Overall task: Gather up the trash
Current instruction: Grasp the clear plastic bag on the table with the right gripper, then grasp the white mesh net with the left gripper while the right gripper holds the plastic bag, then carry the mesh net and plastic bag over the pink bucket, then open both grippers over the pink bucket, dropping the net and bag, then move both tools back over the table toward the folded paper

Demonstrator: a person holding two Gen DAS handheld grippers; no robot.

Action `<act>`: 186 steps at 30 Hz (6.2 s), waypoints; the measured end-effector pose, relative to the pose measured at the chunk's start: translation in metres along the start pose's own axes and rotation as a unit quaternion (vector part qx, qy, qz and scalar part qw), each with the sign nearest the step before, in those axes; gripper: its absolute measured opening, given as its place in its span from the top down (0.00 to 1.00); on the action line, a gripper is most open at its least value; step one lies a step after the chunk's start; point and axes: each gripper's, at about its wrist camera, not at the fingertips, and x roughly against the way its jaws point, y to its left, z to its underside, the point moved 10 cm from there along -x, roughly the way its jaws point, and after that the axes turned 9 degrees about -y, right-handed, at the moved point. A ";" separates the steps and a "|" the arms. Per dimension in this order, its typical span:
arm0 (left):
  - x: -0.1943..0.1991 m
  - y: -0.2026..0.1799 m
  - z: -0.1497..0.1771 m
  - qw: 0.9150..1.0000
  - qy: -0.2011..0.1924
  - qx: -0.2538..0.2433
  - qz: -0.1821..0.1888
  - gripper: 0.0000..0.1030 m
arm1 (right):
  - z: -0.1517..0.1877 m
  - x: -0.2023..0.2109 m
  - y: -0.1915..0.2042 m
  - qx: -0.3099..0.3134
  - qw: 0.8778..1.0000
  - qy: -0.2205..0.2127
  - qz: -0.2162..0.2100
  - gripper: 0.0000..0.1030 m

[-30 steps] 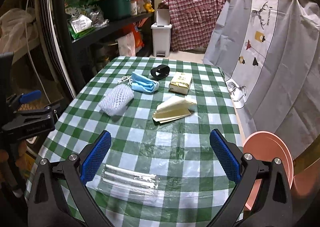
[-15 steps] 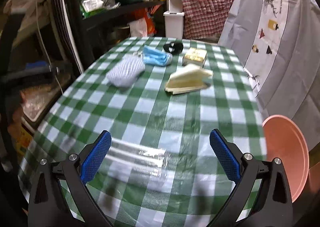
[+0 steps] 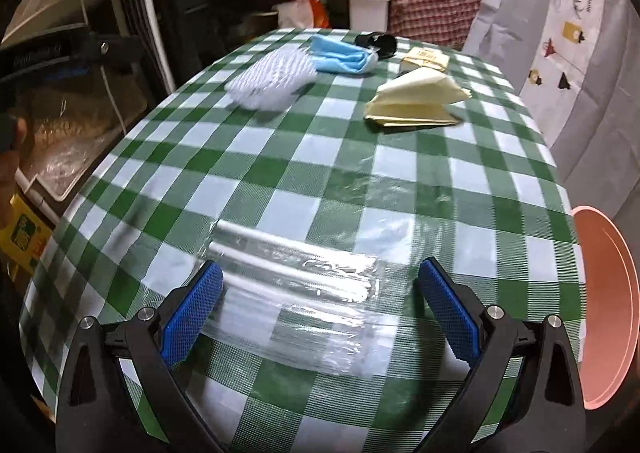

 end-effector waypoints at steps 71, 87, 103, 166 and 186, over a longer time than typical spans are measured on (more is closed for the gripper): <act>-0.076 -0.100 0.006 0.986 0.019 0.039 0.160 0.90 | -0.060 0.046 -0.057 -0.062 0.993 -0.088 0.040 0.94; 0.006 -0.159 -0.015 0.981 0.015 -0.009 0.194 0.90 | -0.079 0.110 -0.101 -0.092 0.982 -0.148 0.074 0.94; 0.069 -0.324 -0.019 0.950 0.027 -0.074 0.301 0.90 | -0.064 0.205 -0.223 -0.129 0.963 -0.147 0.186 0.94; 0.038 -0.235 -0.029 0.980 0.030 -0.069 0.184 0.12 | -0.050 0.179 -0.250 -0.178 0.956 -0.120 0.201 0.15; 0.007 -0.041 -0.031 0.998 0.001 -0.002 0.067 0.12 | -0.104 0.056 -0.115 -0.145 0.978 -0.102 0.107 0.14</act>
